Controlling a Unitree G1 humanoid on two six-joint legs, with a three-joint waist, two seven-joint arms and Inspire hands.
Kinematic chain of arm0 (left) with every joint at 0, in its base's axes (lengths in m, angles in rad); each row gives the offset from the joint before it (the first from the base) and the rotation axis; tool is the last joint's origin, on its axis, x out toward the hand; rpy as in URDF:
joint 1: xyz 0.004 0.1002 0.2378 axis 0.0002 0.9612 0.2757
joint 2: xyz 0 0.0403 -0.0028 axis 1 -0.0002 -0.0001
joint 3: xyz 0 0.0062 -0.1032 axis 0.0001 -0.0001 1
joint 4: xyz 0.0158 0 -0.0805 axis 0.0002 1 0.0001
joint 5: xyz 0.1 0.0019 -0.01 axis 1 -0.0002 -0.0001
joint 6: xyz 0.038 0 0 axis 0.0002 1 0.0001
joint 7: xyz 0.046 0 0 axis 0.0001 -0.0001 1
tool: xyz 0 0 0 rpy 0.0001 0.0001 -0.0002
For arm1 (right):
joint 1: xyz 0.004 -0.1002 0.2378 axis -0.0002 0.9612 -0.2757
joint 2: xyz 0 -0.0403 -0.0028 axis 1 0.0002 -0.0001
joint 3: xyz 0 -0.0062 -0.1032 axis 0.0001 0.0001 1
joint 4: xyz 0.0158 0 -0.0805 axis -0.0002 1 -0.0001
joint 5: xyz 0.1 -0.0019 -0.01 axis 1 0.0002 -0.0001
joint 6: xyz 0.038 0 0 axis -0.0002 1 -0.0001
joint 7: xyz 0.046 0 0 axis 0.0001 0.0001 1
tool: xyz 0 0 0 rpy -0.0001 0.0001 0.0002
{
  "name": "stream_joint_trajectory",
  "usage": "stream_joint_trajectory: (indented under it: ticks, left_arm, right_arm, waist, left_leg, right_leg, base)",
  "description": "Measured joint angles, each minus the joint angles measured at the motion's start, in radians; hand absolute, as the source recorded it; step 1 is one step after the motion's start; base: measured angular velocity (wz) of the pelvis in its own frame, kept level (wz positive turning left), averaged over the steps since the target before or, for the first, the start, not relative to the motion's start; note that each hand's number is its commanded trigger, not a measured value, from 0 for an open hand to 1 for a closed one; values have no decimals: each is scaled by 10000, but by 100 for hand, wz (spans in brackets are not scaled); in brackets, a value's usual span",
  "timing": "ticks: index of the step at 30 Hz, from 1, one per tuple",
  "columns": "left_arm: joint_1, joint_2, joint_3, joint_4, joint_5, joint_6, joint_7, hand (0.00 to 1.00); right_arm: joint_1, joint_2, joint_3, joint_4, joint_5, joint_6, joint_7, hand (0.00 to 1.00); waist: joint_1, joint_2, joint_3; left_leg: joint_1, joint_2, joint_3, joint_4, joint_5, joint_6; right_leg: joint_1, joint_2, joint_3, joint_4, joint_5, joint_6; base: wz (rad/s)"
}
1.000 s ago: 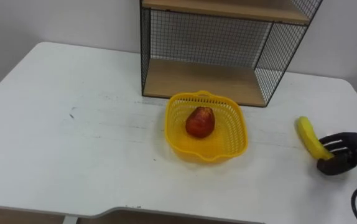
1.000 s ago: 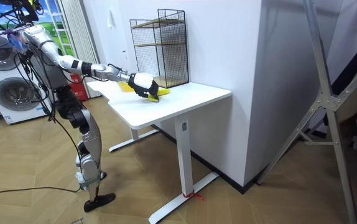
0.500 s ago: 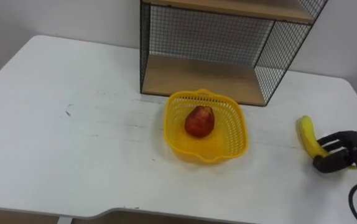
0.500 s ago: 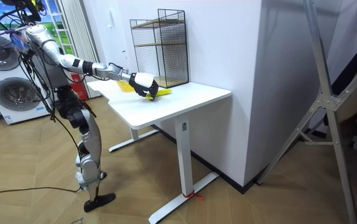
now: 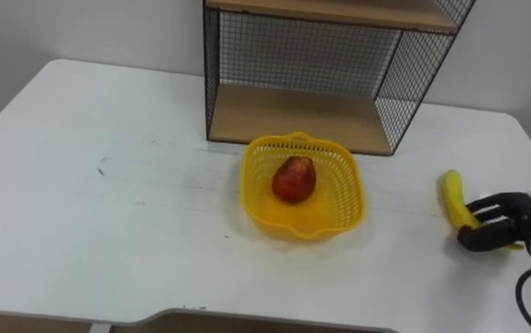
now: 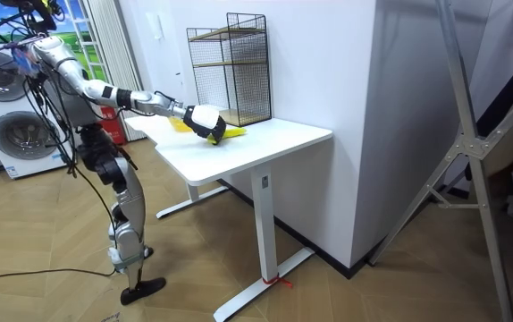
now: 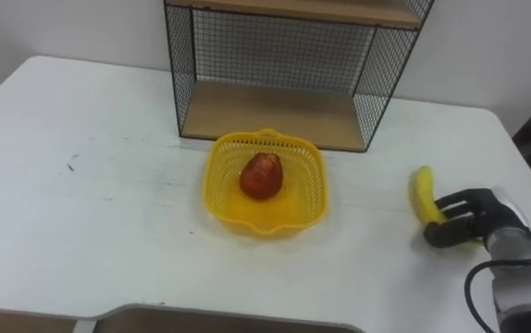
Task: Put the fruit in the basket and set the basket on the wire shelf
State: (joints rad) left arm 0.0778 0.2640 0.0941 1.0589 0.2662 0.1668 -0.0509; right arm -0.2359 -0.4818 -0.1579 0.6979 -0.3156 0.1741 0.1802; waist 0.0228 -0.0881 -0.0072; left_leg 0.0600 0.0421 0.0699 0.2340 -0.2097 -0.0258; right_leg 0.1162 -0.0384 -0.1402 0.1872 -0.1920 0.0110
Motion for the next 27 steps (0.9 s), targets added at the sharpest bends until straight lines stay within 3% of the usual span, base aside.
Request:
stream_joint_trajectory:
  ticks: [3,6,15,27]
  left_arm:
    - [-318,45,4,-5,46,-14,-57,0]
    - [-390,45,9,-187,43,-12,-68,0]
    - [-363,19,17,-585,38,-56,-66,0]
    - [-319,-218,24,-595,-7,-55,-66,0]
  right_arm:
    - [263,78,178,-1139,1279,31,269,100]
    - [742,306,212,-2265,3096,103,439,100]
    - [1192,965,225,-3895,7193,122,449,100]
    - [1240,1057,498,-4752,7912,107,625,100]
  waist:
    - [-142,171,68]
    - [-154,318,47]
    - [-127,329,40]
    - [-149,534,-41]
  left_leg:
    - [-148,-4,26,31,3,6]
    - [-137,8,70,19,3,5]
    - [-70,-13,98,-124,5,9]
    - [108,-13,102,-174,6,9]
  right_leg:
    - [-143,-6,16,17,9,10]
    - [-160,-11,27,13,8,8]
    - [-121,-27,-2,-35,9,13]
    - [78,-26,5,-35,8,15]
  base:
    - [-2]
    - [-4]
    - [0]
    - [0]
